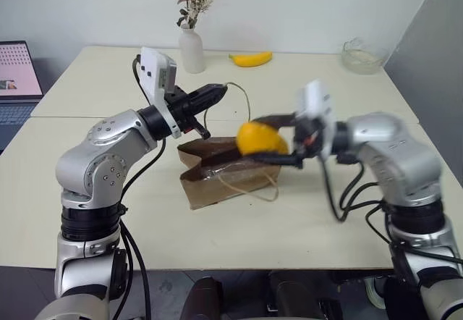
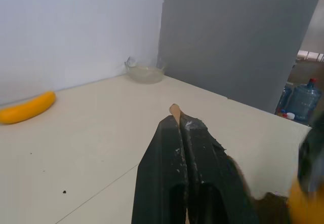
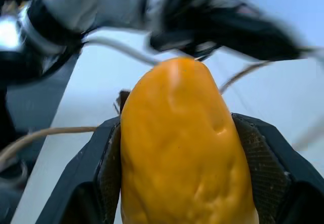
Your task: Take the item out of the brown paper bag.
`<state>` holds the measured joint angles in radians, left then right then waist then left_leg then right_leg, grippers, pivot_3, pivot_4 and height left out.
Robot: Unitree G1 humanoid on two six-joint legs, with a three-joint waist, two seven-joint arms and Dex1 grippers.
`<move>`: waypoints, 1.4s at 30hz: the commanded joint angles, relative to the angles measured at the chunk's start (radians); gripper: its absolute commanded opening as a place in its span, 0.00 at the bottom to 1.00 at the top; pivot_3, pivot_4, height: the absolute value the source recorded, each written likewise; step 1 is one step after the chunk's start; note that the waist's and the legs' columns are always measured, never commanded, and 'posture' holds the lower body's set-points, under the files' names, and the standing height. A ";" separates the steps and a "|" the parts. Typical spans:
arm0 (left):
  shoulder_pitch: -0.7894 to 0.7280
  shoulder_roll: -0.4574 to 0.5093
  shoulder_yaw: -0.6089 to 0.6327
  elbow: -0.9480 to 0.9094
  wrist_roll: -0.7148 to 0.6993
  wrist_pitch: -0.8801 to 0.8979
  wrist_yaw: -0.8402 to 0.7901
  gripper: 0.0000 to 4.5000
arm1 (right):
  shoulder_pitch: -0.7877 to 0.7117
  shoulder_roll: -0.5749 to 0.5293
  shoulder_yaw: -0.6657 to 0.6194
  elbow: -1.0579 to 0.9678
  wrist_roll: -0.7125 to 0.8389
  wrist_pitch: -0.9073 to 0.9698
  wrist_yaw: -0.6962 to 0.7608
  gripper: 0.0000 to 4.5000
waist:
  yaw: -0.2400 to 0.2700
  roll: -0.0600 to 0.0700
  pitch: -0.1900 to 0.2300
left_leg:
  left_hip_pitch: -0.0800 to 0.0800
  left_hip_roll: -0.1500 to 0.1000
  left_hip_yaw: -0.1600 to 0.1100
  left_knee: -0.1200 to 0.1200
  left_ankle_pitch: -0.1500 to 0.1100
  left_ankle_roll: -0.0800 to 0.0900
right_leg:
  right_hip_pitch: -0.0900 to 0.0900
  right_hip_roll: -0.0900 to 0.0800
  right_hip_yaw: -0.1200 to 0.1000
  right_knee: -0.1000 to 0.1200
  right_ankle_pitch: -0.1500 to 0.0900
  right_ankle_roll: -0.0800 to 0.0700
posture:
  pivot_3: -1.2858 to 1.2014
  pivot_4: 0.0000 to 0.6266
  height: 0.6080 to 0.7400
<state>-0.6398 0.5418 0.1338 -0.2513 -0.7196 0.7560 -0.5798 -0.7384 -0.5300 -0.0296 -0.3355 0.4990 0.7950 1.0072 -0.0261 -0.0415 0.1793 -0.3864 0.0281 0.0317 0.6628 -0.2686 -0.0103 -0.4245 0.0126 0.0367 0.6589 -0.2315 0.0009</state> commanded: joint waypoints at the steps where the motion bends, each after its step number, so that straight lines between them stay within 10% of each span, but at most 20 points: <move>1: 0.001 -0.006 0.008 -0.016 0.012 -0.026 -0.001 0.00 | 0.010 -0.091 -0.122 0.070 -0.053 -0.029 -0.110 0.64 | 0.000 0.000 0.000 | 0.000 0.000 0.000 0.000 0.000 0.000 | 0.000 0.000 0.000 0.000 0.000 0.000 | 0.52 0.24 1.00; 10: -0.002 -0.024 0.000 -0.012 0.030 -0.028 -0.001 0.00 | 0.159 -0.260 0.147 0.403 -0.476 -0.405 -0.209 0.64 | -0.011 0.001 0.001 | 0.000 0.000 0.003 -0.001 0.000 0.000 | -0.001 0.002 0.004 -0.001 0.000 0.000 | 0.52 0.24 1.00; 13: -0.004 -0.028 0.000 -0.009 0.035 -0.029 0.000 0.00 | 0.171 -0.265 0.193 0.456 -0.536 -0.466 -0.213 0.87 | -0.012 0.002 0.002 | 0.000 0.001 0.003 -0.001 0.000 0.000 | -0.002 0.003 0.004 0.000 0.000 0.000 | 0.52 0.24 1.00; 15: 0.000 -0.029 0.002 -0.008 0.037 -0.030 -0.001 0.00 | 0.181 -0.264 0.187 0.451 -0.534 -0.478 -0.199 0.99 | -0.010 0.002 0.002 | 0.000 0.001 0.002 -0.001 0.000 0.000 | -0.002 0.003 0.003 0.000 0.000 0.000 | 0.52 0.24 1.00; 24: 0.052 0.065 -0.035 -0.032 0.131 -0.119 -0.102 0.00 | 0.236 -0.272 -0.007 0.124 -0.208 -0.267 -0.058 0.99 | -0.007 0.002 0.002 | 0.000 0.001 0.003 -0.001 0.000 0.000 | -0.001 0.003 0.004 -0.001 0.000 0.001 | 0.52 0.24 1.00; 36: 0.246 0.244 0.119 -0.132 0.156 -0.173 -0.169 0.77 | 0.227 -0.167 -0.148 -0.111 0.176 0.025 -0.172 1.00 | -0.005 0.002 0.002 | 0.001 0.000 0.003 0.000 0.000 0.000 | 0.001 0.001 0.003 -0.002 0.001 0.002 | 0.52 0.24 1.00; 42: 0.476 0.174 0.228 -0.312 0.253 -0.176 0.034 0.77 | 0.303 -0.152 -0.144 -0.115 0.140 -0.049 -0.198 1.00 | -0.004 0.002 0.002 | 0.000 0.002 0.002 -0.002 0.000 0.000 | -0.001 0.001 0.002 -0.002 0.000 0.001 | 0.52 0.24 1.00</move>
<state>-0.1833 0.7351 0.3337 -0.4876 -0.5057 0.6033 -0.6123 -0.4479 -0.6857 -0.1558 -0.4278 0.6471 0.7842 0.8222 -0.0299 -0.0391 0.1811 -0.3865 0.0299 0.0332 0.6607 -0.2690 -0.0099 -0.4250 0.0140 0.0389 0.6565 -0.2314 0.0022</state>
